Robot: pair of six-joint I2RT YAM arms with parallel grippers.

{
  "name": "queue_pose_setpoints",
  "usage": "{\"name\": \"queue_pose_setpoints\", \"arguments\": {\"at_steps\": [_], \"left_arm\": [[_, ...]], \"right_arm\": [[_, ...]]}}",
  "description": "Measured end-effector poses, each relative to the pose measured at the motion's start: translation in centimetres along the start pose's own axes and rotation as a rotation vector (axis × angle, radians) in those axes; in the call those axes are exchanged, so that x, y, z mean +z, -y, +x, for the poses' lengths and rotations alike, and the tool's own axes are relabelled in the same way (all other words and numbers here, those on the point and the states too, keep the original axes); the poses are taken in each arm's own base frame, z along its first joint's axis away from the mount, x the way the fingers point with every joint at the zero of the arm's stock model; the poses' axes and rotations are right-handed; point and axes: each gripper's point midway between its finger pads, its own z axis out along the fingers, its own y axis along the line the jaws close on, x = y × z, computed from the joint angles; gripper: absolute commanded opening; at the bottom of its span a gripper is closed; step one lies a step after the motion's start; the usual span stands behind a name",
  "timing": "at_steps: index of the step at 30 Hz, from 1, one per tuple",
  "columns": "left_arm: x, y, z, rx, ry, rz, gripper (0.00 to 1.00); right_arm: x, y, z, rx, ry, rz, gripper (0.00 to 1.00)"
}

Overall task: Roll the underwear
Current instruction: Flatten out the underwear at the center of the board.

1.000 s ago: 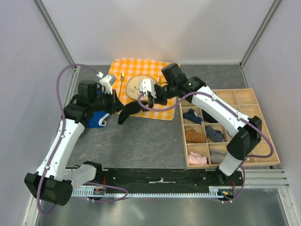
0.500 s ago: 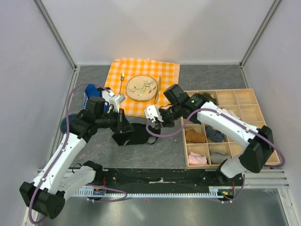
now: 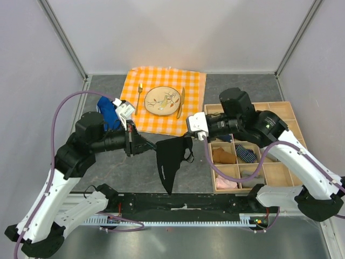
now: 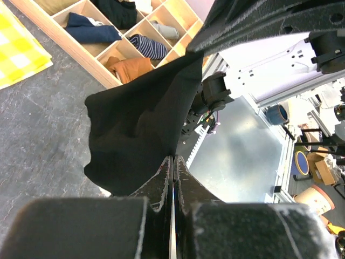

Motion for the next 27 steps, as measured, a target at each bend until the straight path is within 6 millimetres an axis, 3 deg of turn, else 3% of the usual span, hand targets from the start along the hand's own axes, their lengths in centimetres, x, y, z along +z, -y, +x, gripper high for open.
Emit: {"name": "queue_pose_setpoints", "arguments": {"at_steps": [4, 8, 12, 13, 15, 19, 23, 25, 27], "left_arm": [[-0.4, 0.3, 0.0, 0.003, 0.027, 0.004, 0.02], [0.9, -3.0, 1.7, -0.033, 0.025, -0.085, 0.02], [2.8, -9.0, 4.6, -0.101, -0.009, -0.264, 0.02], [3.1, -10.8, 5.1, -0.12, -0.014, -0.318, 0.02], [3.4, -14.2, 5.5, -0.161, -0.008, -0.415, 0.02], [2.3, -21.4, 5.1, -0.262, 0.049, -0.594, 0.02], [0.8, -27.5, 4.4, -0.337, 0.088, -0.708, 0.02], [0.9, -29.0, 5.1, -0.359, 0.063, -0.722, 0.02], [1.1, -30.3, 5.9, -0.381, 0.029, -0.734, 0.02]], "right_arm": [[0.1, 0.9, -0.3, 0.02, 0.002, 0.038, 0.0], [3.4, 2.7, 3.0, 0.087, -0.063, 0.045, 0.0], [9.5, 4.9, 9.5, 0.187, -0.186, 0.031, 0.0], [10.1, 5.0, 10.2, 0.197, -0.199, 0.028, 0.0], [13.2, 5.5, 13.8, 0.252, -0.264, 0.005, 0.0], [18.2, 7.1, 19.0, 0.316, -0.348, -0.004, 0.0], [20.8, 8.7, 21.1, 0.33, -0.374, 0.01, 0.0], [21.4, 9.7, 21.1, 0.321, -0.367, 0.024, 0.0], [21.8, 10.5, 20.9, 0.312, -0.355, 0.038, 0.06]]}}
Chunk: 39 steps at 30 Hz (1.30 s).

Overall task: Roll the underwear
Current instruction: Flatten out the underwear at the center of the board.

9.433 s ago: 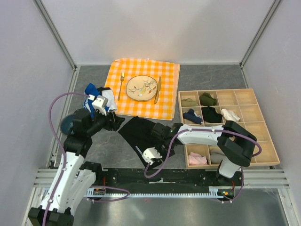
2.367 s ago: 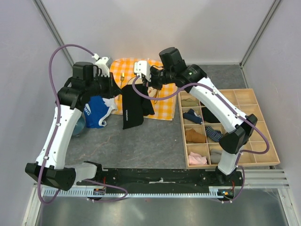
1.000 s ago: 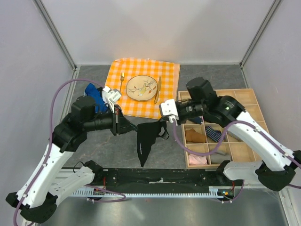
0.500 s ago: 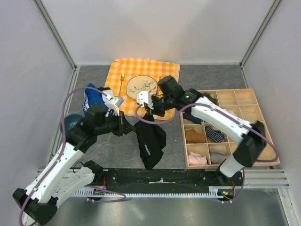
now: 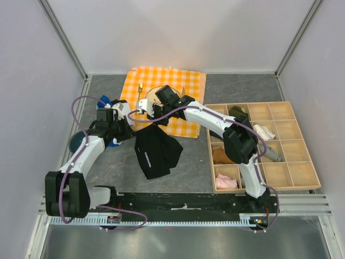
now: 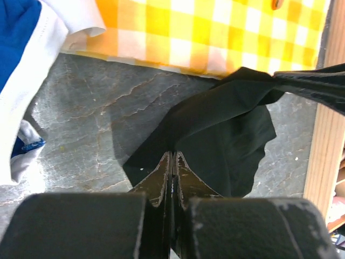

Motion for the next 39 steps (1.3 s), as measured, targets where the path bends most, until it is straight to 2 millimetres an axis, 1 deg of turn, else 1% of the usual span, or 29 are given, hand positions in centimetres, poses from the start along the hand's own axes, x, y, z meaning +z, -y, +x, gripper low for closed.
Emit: {"name": "queue_pose_setpoints", "arguments": {"at_steps": [1, 2, 3, 5, 6, 8, 9, 11, 12, 13, 14, 15, 16, 17, 19, 21, 23, 25, 27, 28, 33, 39], "left_arm": [[0.3, -0.4, 0.2, -0.004, -0.013, -0.008, 0.02], [0.5, -0.9, 0.3, -0.01, -0.021, -0.016, 0.02], [0.6, -1.1, 0.2, -0.011, -0.02, -0.02, 0.02], [0.8, -1.6, -0.1, -0.014, -0.012, -0.028, 0.04], [0.9, -1.9, -0.3, -0.017, -0.008, -0.032, 0.09], [1.1, -2.3, -0.4, -0.021, -0.007, -0.04, 0.19], [1.2, -2.5, -0.4, -0.023, -0.008, -0.042, 0.28], [1.1, -3.0, -0.7, -0.031, -0.003, -0.054, 0.34], [1.0, -3.3, -1.0, -0.033, 0.005, -0.06, 0.4], [0.9, -3.4, -1.2, -0.033, 0.013, -0.063, 0.42], [0.6, -3.4, -1.6, -0.029, 0.029, -0.067, 0.45], [0.3, -3.3, -1.9, -0.023, 0.046, -0.066, 0.5], [-0.3, -3.1, -2.3, -0.012, 0.067, -0.065, 0.51], [-1.0, -2.7, -2.9, 0.004, 0.098, -0.06, 0.52], [-2.7, -1.7, -4.1, 0.041, 0.17, -0.045, 0.53], [-4.7, -0.4, -5.3, 0.084, 0.255, -0.019, 0.55], [-6.5, 0.7, -6.2, 0.122, 0.329, 0.008, 0.57], [-7.8, 1.6, -6.4, 0.152, 0.376, 0.035, 0.57], [-8.5, 2.0, -6.2, 0.172, 0.398, 0.047, 0.57], [-8.6, 2.0, -6.0, 0.177, 0.401, 0.049, 0.57], [-8.7, 1.7, -4.4, 0.186, 0.4, 0.052, 0.59], [-9.5, 2.2, -4.4, 0.206, 0.43, 0.063, 0.59]], "right_arm": [[0.1, 0.3, -0.4, -0.003, 0.008, 0.006, 0.13], [0.2, 0.6, -0.7, -0.005, 0.016, 0.013, 0.16], [0.3, 0.9, -1.0, -0.001, 0.023, 0.02, 0.25], [0.5, 1.3, -1.1, 0.008, 0.024, 0.035, 0.3], [0.5, 1.4, -1.0, 0.014, 0.021, 0.04, 0.34], [0.5, 1.5, -0.8, 0.024, 0.018, 0.045, 0.37], [0.3, 1.6, -0.8, 0.028, 0.02, 0.048, 0.38], [-0.1, 1.3, -0.4, 0.032, 0.022, 0.048, 0.4], [-0.6, 1.0, 0.0, 0.032, 0.018, 0.043, 0.41], [-1.2, 0.5, 0.5, 0.025, 0.017, 0.034, 0.42], [-2.0, -0.7, 1.1, 0.013, 0.016, 0.004, 0.43], [-3.1, -1.9, 1.6, -0.002, 0.02, -0.03, 0.43], [-4.0, -2.8, 1.9, -0.029, 0.025, -0.054, 0.43], [-5.1, -4.2, 2.2, -0.075, 0.037, -0.086, 0.44], [-7.0, -7.6, 2.5, -0.181, 0.058, -0.154, 0.44], [-7.7, -11.3, 2.5, -0.291, 0.08, -0.217, 0.43], [-7.3, -15.0, 2.8, -0.382, 0.088, -0.283, 0.42], [-6.0, -18.0, 3.6, -0.445, 0.072, -0.343, 0.41], [-4.8, -19.9, 4.8, -0.476, 0.036, -0.388, 0.4], [-4.1, -20.4, 5.4, -0.488, 0.014, -0.4, 0.4], [-1.8, -20.6, 7.0, -0.529, -0.059, -0.388, 0.42], [-0.5, -20.0, 7.9, -0.547, -0.097, -0.351, 0.43]]}}
